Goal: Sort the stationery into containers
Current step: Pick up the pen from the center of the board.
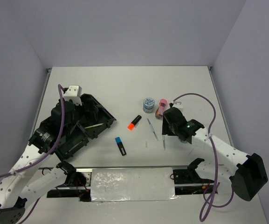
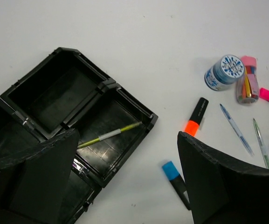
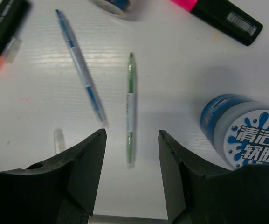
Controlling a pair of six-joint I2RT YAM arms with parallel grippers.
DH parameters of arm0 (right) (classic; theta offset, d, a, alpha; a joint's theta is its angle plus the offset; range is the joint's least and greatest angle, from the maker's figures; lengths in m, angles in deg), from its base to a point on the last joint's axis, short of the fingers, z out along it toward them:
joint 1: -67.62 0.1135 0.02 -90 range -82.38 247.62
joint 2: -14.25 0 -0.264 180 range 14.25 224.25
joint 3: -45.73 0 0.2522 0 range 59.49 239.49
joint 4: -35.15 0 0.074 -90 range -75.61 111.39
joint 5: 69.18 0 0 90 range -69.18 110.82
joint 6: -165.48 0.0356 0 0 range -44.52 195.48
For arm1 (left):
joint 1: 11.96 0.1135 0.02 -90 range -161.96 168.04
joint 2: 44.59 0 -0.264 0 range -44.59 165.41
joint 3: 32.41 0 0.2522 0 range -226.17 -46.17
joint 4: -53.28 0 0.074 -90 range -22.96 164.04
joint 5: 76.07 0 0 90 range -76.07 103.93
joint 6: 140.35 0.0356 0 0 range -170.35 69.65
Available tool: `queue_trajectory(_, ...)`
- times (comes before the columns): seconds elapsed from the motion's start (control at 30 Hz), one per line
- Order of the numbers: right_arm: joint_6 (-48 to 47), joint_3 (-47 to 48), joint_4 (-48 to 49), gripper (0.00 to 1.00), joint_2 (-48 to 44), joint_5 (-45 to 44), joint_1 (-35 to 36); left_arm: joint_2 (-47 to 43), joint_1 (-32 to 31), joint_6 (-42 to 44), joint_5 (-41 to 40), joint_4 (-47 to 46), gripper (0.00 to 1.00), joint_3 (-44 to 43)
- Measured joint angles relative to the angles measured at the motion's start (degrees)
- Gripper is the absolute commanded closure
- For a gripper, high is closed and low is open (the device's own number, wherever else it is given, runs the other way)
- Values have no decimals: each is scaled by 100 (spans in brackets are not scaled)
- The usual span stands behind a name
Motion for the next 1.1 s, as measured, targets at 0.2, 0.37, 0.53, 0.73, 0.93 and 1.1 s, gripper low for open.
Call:
queue_trajectory(0.2, -142, -146, 273, 54, 586, 343, -442, -337, 0, 39, 426, 101, 1, 214)
queue_trajectory(0.37, -223, -177, 538, 56, 1207, 592, -496, -319, 0, 74, 621, 103, 1, 280)
queue_trajectory(0.53, -245, -190, 776, 59, 1504, 734, -590, -323, 2, 168, 756, 103, 1, 393)
queue_trajectory(0.73, -280, -170, 1040, 74, 2140, 861, -675, -315, 2, 151, 970, 111, 1, 444)
queue_trajectory(0.93, -302, -160, 1106, 100, 2151, 901, -715, -114, 2, -133, 1141, 229, 2, 426)
queue_trajectory(1.1, -256, -256, 870, 100, 1447, 1043, -675, 42, -81, -820, 1613, -31, 1, 487)
